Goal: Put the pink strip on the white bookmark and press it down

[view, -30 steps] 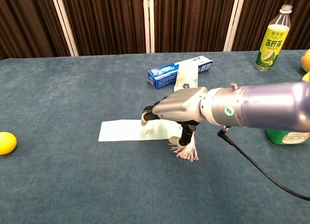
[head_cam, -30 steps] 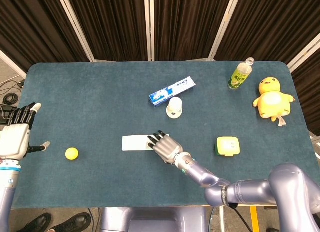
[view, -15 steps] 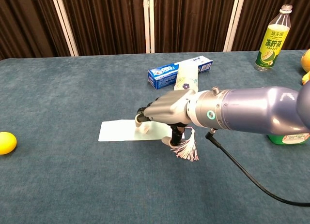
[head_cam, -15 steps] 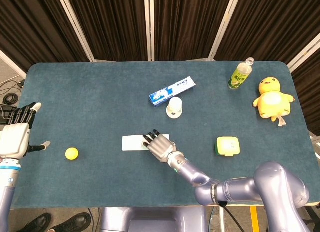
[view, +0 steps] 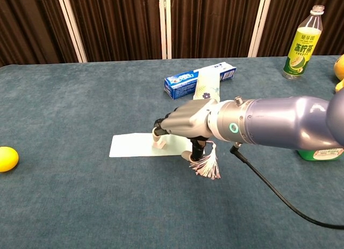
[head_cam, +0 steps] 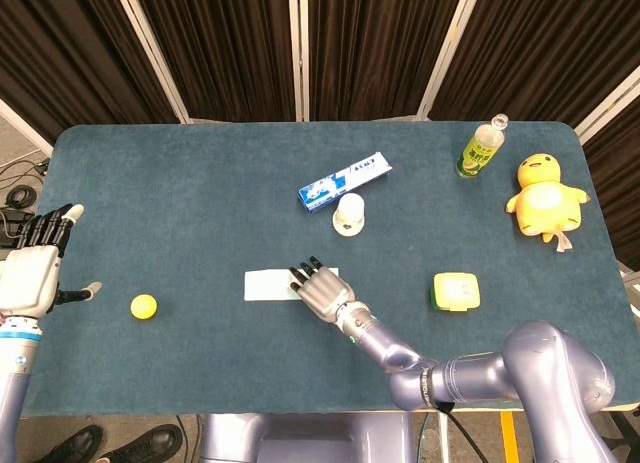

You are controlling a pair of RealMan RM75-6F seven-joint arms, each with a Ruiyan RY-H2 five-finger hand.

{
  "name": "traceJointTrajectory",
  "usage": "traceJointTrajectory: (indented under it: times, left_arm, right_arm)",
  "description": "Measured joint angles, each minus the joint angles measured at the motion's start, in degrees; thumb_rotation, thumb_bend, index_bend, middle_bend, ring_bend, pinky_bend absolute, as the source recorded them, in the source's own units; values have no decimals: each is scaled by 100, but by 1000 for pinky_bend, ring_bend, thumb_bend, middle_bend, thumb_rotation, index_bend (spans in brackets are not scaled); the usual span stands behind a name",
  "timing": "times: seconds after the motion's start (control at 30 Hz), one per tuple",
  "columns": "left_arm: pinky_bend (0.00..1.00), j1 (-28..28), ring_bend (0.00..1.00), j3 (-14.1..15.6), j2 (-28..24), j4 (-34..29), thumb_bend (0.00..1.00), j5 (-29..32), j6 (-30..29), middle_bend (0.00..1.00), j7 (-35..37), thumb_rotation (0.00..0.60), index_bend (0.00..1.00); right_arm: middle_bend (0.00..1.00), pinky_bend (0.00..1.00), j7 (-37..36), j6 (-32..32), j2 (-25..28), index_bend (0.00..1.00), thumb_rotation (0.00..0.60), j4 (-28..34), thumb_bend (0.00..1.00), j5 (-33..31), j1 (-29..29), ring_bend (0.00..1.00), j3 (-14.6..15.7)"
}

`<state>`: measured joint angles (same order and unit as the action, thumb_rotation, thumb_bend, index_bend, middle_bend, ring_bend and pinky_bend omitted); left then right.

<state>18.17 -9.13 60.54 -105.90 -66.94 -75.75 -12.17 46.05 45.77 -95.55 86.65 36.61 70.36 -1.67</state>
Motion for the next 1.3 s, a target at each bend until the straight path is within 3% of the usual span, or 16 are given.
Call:
traceJointTrajectory:
  times: [0.5, 1.3]
  left_arm:
    - [0, -18, 0, -34, -64, 2, 0, -14, 43, 0, 127, 600, 0]
    - [0, -36, 0, -23, -74, -52, 0, -89, 48, 0, 142, 600, 0]
  right_arm:
    - [0, 0, 231, 87, -33, 222, 600, 0, 442, -274, 167, 0, 141]
    - [0, 0, 103, 159, 46, 256, 600, 145, 442, 17, 58, 0, 288]
